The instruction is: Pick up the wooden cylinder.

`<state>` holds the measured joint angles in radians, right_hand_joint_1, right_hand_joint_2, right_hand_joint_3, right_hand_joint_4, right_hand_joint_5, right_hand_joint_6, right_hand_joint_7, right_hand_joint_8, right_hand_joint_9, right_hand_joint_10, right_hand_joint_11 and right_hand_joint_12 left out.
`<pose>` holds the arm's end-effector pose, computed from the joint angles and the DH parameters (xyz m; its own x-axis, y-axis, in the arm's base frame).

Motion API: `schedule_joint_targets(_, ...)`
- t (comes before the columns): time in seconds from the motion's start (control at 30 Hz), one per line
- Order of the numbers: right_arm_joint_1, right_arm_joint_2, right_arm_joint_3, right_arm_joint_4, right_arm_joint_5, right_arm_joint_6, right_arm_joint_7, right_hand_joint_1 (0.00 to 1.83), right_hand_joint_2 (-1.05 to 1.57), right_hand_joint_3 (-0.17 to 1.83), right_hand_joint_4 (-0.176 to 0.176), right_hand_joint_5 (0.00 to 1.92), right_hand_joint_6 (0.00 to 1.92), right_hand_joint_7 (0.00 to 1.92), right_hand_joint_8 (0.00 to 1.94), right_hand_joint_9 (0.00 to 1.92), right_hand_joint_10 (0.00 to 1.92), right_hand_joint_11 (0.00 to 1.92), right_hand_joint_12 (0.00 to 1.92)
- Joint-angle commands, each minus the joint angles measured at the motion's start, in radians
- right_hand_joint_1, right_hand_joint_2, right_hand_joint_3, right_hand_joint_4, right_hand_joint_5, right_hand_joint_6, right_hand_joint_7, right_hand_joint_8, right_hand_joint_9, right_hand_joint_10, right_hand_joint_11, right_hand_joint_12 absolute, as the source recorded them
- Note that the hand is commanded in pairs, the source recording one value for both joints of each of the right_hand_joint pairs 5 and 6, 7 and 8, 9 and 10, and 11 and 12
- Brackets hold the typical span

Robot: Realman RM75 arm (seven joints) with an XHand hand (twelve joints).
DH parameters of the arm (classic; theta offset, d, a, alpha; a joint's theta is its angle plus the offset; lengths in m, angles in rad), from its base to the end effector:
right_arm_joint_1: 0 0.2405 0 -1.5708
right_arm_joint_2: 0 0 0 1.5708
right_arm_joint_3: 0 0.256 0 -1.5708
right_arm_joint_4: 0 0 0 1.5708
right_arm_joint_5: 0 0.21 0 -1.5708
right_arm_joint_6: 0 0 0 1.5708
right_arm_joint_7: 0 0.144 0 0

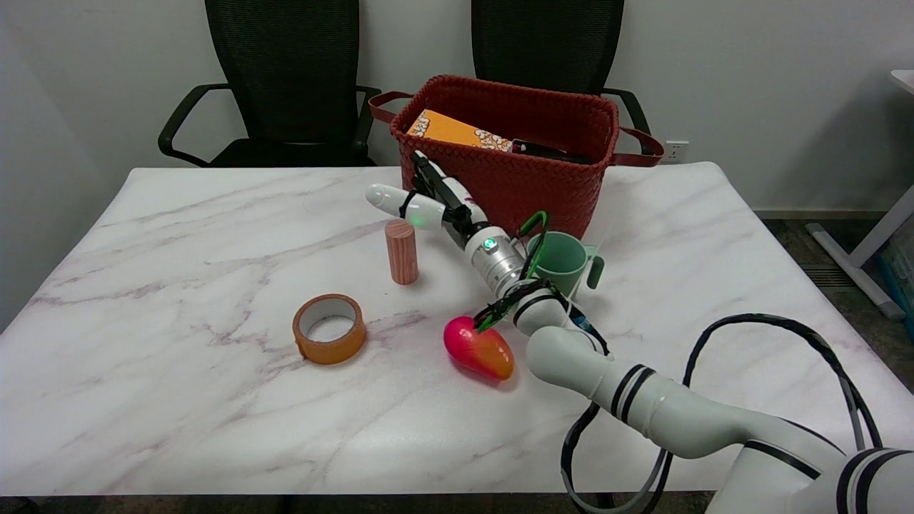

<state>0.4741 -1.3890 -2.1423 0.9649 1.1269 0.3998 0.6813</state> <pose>-0.2704 -0.4487 0.2032 0.1949 -0.0815 0.9774 -0.9796 -0.0657 0.1899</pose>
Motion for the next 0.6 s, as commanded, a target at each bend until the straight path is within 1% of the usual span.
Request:
schedule_joint_targets(0.03, 0.038, -0.063, -0.010, -0.129, -0.005, 0.007, 0.014, 0.70, 0.65, -0.16, 0.000, 0.00, 0.00, 0.01, 0.01, 0.10, 0.10, 0.18, 0.18)
schedule_joint_targets(0.1, 0.042, -0.069, -0.010, -0.140, -0.005, 0.007, 0.014, 0.68, 0.65, -0.10, 0.000, 0.00, 0.00, 0.01, 0.01, 0.10, 0.10, 0.18, 0.18)
schedule_joint_targets(0.23, 0.046, -0.077, -0.010, -0.163, -0.005, 0.008, 0.015, 0.66, 0.65, -0.05, 0.000, 0.00, 0.00, 0.01, 0.01, 0.09, 0.09, 0.17, 0.17)
schedule_joint_targets(0.6, 0.058, -0.101, -0.010, -0.212, -0.005, 0.010, 0.015, 0.62, 0.66, 0.00, 0.000, 0.00, 0.00, 0.00, 0.00, 0.08, 0.08, 0.14, 0.14)
